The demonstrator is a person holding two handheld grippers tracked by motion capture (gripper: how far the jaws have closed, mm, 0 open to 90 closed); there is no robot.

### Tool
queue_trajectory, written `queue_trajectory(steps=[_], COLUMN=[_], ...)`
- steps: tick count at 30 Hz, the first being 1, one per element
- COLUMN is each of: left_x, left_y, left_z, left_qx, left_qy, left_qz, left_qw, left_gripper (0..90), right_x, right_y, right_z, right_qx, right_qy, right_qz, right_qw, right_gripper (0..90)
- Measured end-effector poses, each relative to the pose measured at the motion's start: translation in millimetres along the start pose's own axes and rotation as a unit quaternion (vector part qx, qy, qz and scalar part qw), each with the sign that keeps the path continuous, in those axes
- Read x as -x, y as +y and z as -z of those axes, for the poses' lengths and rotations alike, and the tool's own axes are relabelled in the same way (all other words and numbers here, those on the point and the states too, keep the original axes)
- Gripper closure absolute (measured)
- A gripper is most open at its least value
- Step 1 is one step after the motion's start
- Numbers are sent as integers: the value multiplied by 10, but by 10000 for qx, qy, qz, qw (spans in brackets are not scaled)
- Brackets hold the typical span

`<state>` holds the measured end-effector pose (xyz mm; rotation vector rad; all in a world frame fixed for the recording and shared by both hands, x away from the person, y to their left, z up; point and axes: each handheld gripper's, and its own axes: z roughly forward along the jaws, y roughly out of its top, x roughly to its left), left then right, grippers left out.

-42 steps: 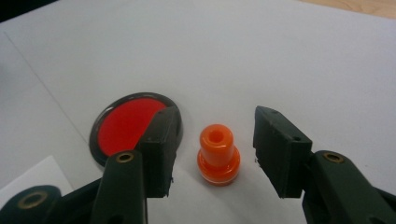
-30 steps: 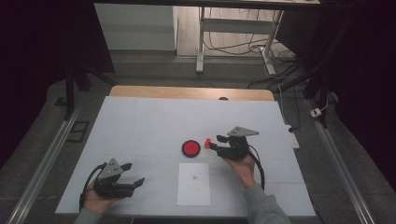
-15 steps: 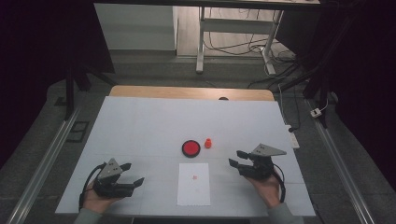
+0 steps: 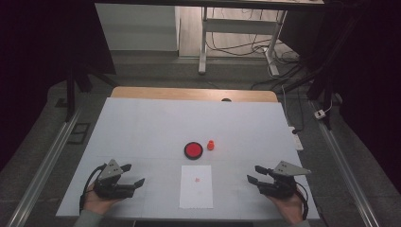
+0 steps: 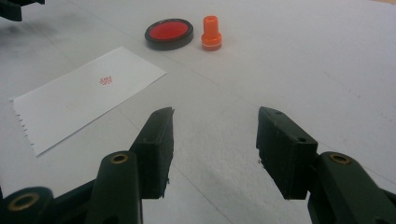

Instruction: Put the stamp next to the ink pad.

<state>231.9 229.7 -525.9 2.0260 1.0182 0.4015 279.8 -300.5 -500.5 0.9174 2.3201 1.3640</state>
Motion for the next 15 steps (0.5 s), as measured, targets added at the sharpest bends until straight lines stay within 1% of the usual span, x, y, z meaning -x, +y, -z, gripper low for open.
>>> queue_trajectory(steps=[1, 5, 9, 15], left_x=[0, -3, -3, 5], left_y=[0, 0, -1, -1], left_z=[0, 7, 7, 5], left_qx=[0, 15, 16, 1], left_qy=[0, 7, 9, 13], left_qz=[0, -17, -24, -50], left_qw=[10000, 10000, 10000, 10000], left_gripper=[233, 234, 234, 235], right_x=[4, 12, 13, 12], right_y=[-7, -12, -15, -12], right_z=[8, 16, 15, 23], right_qx=[-3, -4, -27, -54], right_qy=[-32, -13, -16, -35], right_qz=[-4, 26, 132, 169], right_qw=[10000, 10000, 9999, 9998], right_gripper=[458, 457, 452, 449])
